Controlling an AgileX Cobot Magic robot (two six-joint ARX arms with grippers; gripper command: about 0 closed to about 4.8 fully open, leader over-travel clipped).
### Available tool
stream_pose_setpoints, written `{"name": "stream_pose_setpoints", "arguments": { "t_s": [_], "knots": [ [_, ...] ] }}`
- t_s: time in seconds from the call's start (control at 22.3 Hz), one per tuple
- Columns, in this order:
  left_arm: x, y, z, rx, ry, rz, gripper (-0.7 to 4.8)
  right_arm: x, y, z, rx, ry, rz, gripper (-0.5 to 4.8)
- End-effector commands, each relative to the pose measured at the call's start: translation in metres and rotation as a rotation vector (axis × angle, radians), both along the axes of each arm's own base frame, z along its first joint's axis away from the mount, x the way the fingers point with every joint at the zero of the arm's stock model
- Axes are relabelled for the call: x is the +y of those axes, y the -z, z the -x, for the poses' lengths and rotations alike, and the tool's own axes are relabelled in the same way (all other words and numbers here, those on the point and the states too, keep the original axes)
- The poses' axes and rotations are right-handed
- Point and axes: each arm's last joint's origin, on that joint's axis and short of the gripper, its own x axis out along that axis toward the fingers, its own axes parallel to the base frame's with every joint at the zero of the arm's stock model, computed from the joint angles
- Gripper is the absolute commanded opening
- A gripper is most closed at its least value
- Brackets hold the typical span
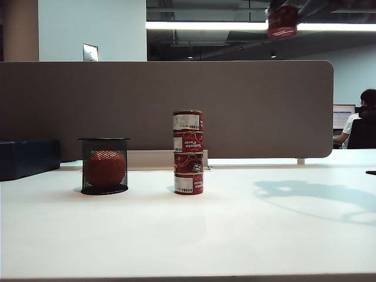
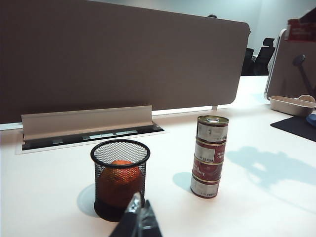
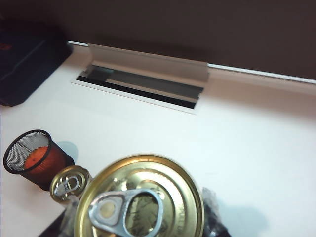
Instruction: Take a can of tomato sauce from the stacked ones and place it on the table.
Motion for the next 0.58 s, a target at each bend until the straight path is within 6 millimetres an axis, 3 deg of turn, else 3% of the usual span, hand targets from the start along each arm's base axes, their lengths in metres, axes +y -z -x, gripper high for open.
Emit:
{"name": "stream_pose_setpoints", "arguments": {
  "t_s": [0.04,0.18,0.58],
  "knots": [
    [0.000,-0.005,0.001,-0.025,-0.002,0.003,-0.06,-0.009,-0.008,0.010,-0.006,0.025,0.002,2.43],
    [0.000,-0.005,0.001,-0.026,-0.001,0.003,-0.06,-0.018,-0.013,0.021,0.007,0.069,0.015,2.85],
    [0.000,-0.005,0.001,-0.026,-0.001,0.003,-0.06,-0.035,-0.022,0.041,0.024,0.138,0.025,2.84]
  ]
}}
